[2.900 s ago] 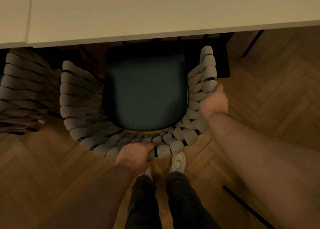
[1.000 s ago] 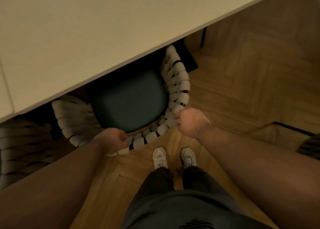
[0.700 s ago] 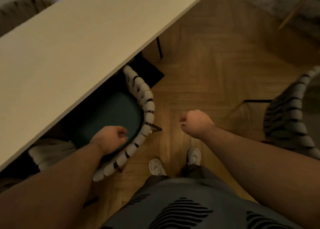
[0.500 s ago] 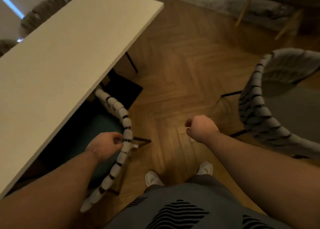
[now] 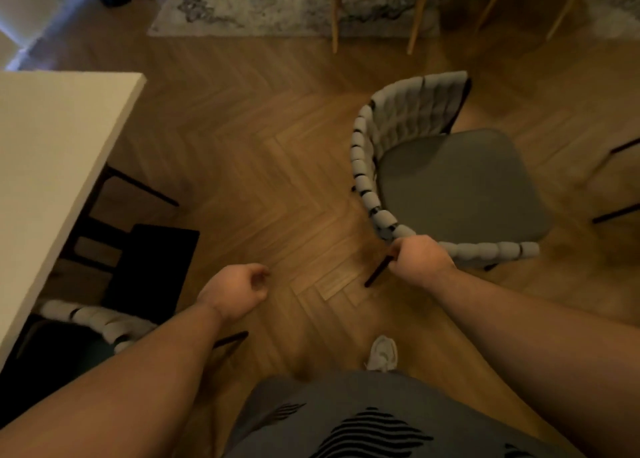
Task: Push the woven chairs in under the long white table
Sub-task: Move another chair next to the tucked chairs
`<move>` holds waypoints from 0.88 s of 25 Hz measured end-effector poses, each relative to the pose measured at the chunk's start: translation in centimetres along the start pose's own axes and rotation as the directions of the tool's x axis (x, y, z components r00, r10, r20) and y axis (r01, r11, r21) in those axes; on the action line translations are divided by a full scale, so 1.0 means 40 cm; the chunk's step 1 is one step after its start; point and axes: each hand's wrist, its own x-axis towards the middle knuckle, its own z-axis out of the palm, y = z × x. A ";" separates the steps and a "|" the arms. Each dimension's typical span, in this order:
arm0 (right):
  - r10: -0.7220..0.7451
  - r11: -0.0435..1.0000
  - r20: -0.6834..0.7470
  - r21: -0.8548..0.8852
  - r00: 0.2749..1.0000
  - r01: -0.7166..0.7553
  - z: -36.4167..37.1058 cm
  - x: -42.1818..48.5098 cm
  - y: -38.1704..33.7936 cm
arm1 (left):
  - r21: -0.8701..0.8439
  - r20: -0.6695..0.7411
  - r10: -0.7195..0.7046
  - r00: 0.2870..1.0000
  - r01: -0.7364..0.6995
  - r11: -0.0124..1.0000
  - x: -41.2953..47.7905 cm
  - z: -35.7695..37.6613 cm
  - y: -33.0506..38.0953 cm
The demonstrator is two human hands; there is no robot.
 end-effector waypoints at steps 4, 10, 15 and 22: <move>0.118 0.985 -0.007 0.126 0.993 -0.116 -0.020 0.052 0.085 | 0.121 0.071 0.112 0.991 -0.120 0.985 0.115 -0.034 0.177; 0.192 0.930 0.030 0.314 0.981 -0.191 -0.025 0.167 0.089 | 0.391 0.168 0.200 0.965 -0.252 0.885 0.351 -0.167 0.289; 0.310 0.854 0.140 0.393 0.940 -0.340 -0.015 0.290 0.063 | 0.505 0.323 0.359 0.876 -0.480 0.718 0.613 -0.261 0.403; 0.385 0.863 0.176 0.279 0.906 -0.421 0.059 0.410 0.041 | 0.586 0.606 0.464 0.646 -0.757 0.288 0.891 -0.244 0.613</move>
